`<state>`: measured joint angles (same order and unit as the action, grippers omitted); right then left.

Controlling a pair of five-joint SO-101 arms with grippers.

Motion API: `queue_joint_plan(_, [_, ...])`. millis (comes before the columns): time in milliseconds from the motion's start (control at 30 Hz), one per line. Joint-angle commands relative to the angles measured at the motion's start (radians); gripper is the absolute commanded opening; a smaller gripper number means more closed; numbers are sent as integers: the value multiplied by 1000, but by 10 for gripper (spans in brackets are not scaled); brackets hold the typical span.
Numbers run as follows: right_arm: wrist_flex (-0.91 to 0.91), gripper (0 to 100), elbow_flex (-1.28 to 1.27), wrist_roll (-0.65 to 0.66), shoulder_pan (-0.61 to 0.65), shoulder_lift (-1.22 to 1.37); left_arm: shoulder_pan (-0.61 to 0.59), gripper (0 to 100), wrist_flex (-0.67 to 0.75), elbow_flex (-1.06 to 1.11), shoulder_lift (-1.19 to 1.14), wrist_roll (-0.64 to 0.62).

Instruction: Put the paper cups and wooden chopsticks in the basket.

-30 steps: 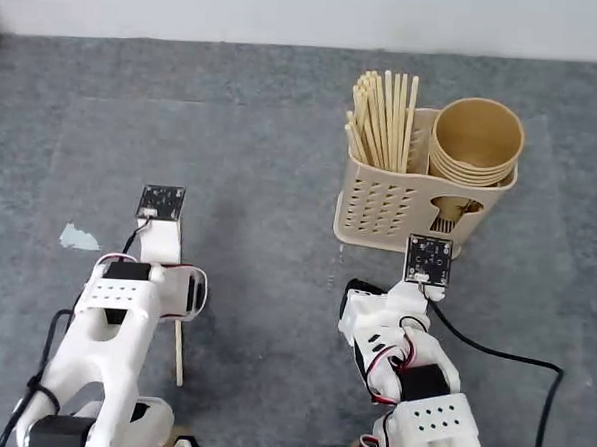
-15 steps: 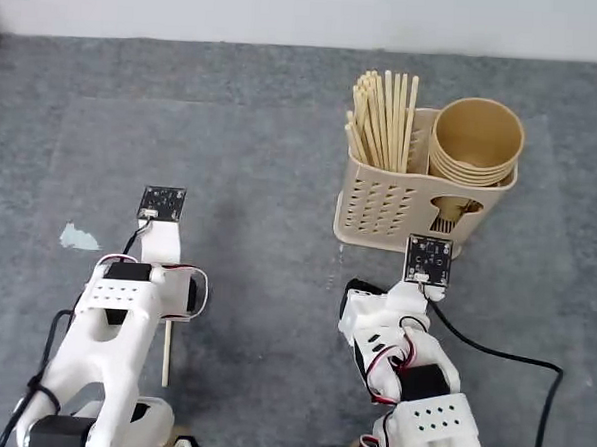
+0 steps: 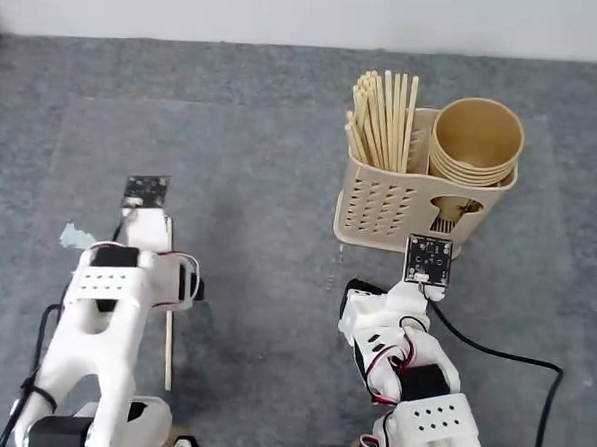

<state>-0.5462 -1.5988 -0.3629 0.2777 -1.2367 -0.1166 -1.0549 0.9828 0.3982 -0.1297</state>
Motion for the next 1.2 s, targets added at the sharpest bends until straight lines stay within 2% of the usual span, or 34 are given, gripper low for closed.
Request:
queue_joint_plan(0, [15, 9, 6, 12, -1, -16, -9, 224, -12, -31, 35, 25])
queue_joint_plan(233, [15, 9, 6, 12, 1, -16, -15, 224, 43, -18, -12, 26])
queue_joint_plan(500, [21, 9, -5, 12, -1, -16, -48, 224, 63, -194, -367, -17])
queue_joint_plan(600, [22, 9, -6, 12, 2, -16, -54, 218, 5, -280, -466, -21])
queue_joint_plan(667, [22, 9, -6, 12, 2, -16, -52, 171, -18, -326, -517, -21])
queue_joint_plan(800, [22, 9, -6, 12, 1, -16, -46, 4, -49, -389, -582, -21])
queue_joint_plan(1167, [22, 9, -5, 12, 2, -16, -46, 12, -61, -426, -563, -23])
